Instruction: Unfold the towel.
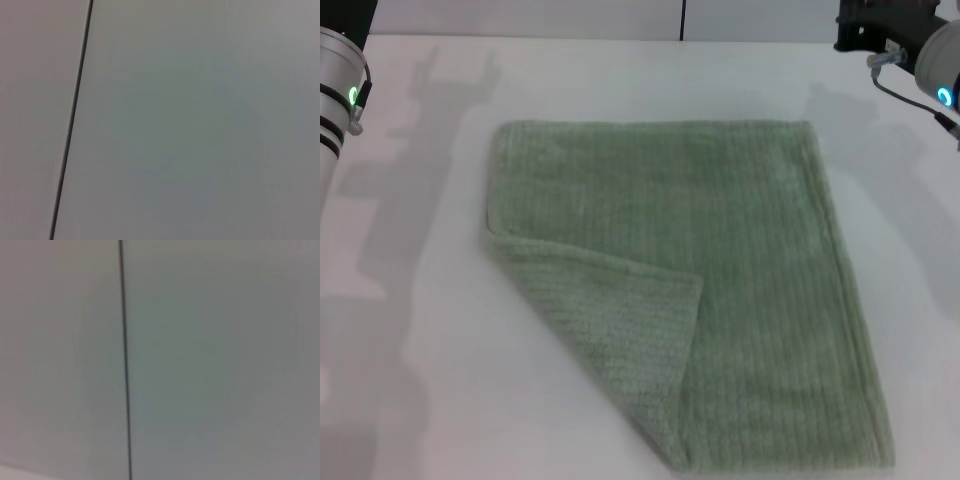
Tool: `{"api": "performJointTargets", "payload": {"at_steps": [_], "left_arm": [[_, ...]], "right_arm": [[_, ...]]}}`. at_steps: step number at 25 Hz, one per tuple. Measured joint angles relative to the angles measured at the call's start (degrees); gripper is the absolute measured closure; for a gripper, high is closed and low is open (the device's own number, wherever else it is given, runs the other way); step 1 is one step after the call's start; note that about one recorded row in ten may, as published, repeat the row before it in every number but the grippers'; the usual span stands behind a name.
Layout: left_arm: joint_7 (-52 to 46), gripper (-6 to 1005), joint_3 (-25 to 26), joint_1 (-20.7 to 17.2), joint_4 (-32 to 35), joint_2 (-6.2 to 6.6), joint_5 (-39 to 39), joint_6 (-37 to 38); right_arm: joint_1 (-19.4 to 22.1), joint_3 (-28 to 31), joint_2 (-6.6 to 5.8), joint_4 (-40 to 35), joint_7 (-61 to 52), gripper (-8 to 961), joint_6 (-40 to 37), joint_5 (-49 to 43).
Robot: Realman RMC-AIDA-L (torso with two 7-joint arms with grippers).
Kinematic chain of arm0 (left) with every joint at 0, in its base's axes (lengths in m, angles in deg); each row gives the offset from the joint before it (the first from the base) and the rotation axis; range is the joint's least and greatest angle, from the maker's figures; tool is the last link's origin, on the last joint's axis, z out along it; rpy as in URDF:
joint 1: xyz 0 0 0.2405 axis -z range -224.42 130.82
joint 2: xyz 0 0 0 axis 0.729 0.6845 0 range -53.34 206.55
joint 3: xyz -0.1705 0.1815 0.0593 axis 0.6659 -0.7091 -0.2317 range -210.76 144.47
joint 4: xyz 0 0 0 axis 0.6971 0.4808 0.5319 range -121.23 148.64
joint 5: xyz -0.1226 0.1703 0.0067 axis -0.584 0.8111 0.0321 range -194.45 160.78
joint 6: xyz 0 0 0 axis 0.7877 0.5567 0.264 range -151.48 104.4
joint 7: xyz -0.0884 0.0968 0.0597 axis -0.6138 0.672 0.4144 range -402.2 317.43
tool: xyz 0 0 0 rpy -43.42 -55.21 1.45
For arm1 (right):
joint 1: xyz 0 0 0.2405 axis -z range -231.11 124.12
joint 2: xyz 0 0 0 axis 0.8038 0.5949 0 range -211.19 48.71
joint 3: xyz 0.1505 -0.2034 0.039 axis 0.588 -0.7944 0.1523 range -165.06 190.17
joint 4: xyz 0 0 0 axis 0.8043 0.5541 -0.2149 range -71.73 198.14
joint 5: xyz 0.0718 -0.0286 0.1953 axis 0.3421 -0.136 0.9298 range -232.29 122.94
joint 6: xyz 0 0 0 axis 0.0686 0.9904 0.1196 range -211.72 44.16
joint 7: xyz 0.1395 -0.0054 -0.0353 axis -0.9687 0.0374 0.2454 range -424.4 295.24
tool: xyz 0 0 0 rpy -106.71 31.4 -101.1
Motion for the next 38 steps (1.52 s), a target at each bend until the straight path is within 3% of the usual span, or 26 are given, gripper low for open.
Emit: {"api": "performJointTargets", "payload": {"at_steps": [4, 15, 25, 38], "left_arm": [[-0.2, 166, 0.7, 0.1, 0.3, 0.04, 0.0, 0.0], [-0.3, 166, 1.0, -0.3, 0.5, 0.07, 0.0, 0.7], [-0.4, 165, 1.0, 0.0, 0.2, 0.02, 0.0, 2.3], [-2.7, 165, 1.0, 0.6, -0.1, -0.11, 0.0, 3.2]], "right_arm": [[-1.6, 3.0, 0.27, -6.7, 0.1, 956, 16.6, -0.1], [-9.9, 8.8, 0.37, -7.9, 2.2, 955, 42.1, 0.6], [-18.9, 24.6, 0.42, 7.0, 21.9, 954, 51.8, 9.3], [-26.5, 30.8, -0.52, 20.6, 33.8, 954, 57.0, 9.5]]}}
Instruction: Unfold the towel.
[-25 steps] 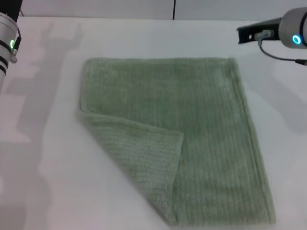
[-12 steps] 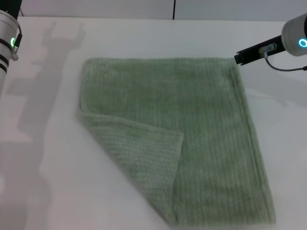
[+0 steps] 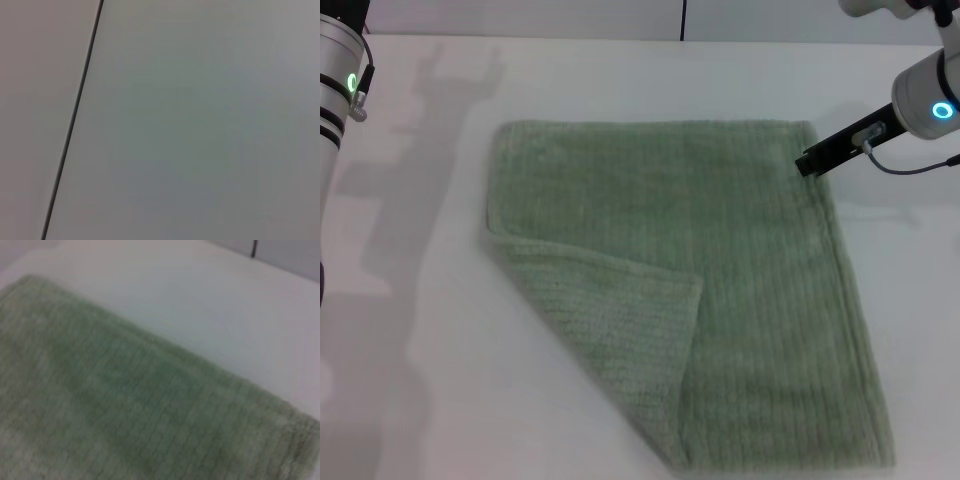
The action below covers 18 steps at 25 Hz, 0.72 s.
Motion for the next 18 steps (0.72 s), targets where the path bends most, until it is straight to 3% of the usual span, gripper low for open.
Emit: {"api": "performJointTargets", "payload": {"at_steps": [18], "left_arm": [[-1.2, 165, 0.0, 0.0, -1.3, -0.15, 0.1, 0.5]], "right_arm": [[-2.3, 2.7, -0.29, 10.5, 7.6, 954, -3.5, 2.1]]}}
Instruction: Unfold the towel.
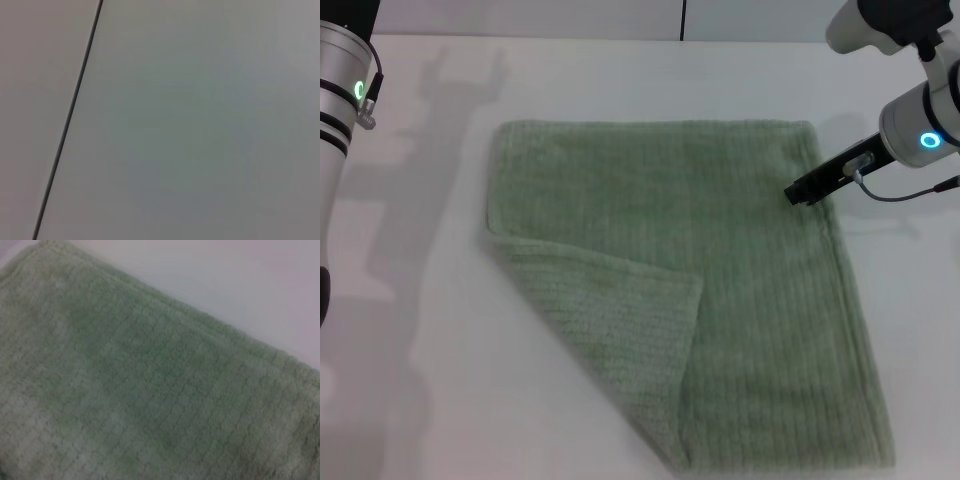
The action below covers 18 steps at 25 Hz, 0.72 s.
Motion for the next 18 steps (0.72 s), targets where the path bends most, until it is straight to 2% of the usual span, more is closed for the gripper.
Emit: {"api": "performJointTargets", "payload": {"at_steps": [18], "left_arm": [[-0.3, 166, -0.4, 0.2, -0.2, -0.03, 0.4, 0.5]], "right_arm": [[-1.6, 0.2, -0.97, 5.2, 3.9, 954, -2.9, 0.1]]}}
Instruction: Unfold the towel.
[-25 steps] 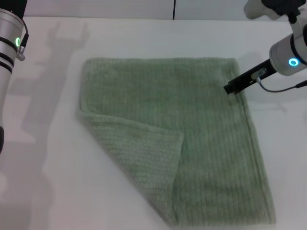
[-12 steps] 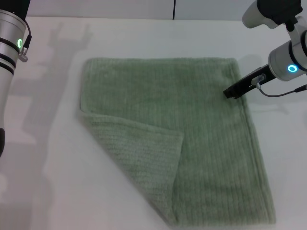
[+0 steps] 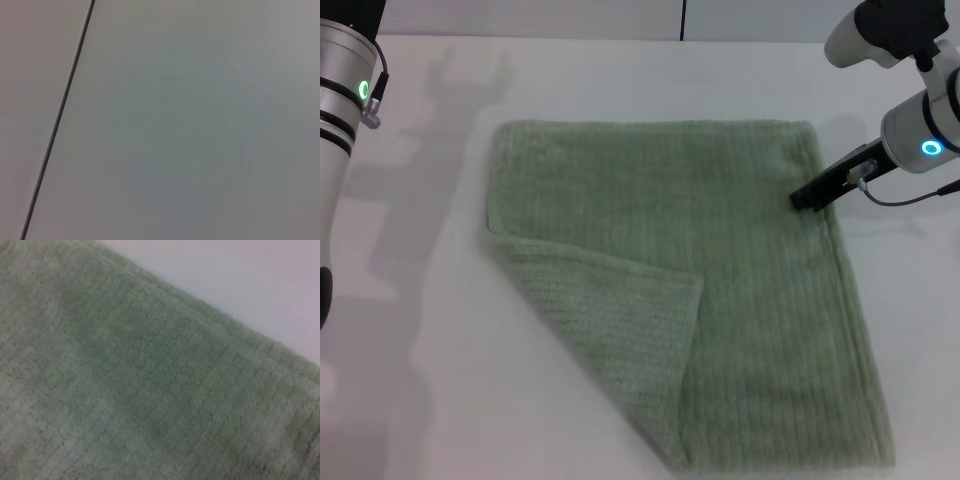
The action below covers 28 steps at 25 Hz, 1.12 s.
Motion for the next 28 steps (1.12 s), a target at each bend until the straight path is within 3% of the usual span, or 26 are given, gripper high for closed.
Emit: {"api": "performJointTargets", "payload": {"at_steps": [12, 20, 22, 24, 28], "left_arm": [[-0.8, 166, -0.7, 0.7, -0.7, 0.02, 0.1, 0.1], [-19.2, 167, -14.2, 0.0, 6.0, 0.45, 0.2, -3.6], [-27.2, 167, -20.4, -0.9, 10.5, 0.5, 0.2, -6.3], [-29.8, 167, -22.3, -1.3, 12.1, 0.52, 0.2, -7.6], [-42.8, 167, -31.6, -3.9, 21.1, 0.83, 0.2, -13.5]], "right_arm": [[-0.1, 0.1, 0.0, 0.1, 0.6, 954, -0.5, 0.0], [-0.3, 0.0, 0.0, 0.8, 0.9, 954, -1.5, -0.2], [-0.6, -0.1, 0.0, 1.6, 1.5, 954, -2.0, -0.2], [-0.9, 0.0, 0.0, 2.2, 1.8, 954, -2.1, -0.2], [-1.1, 0.1, 0.0, 2.4, 2.0, 954, -2.1, -0.1]]}}
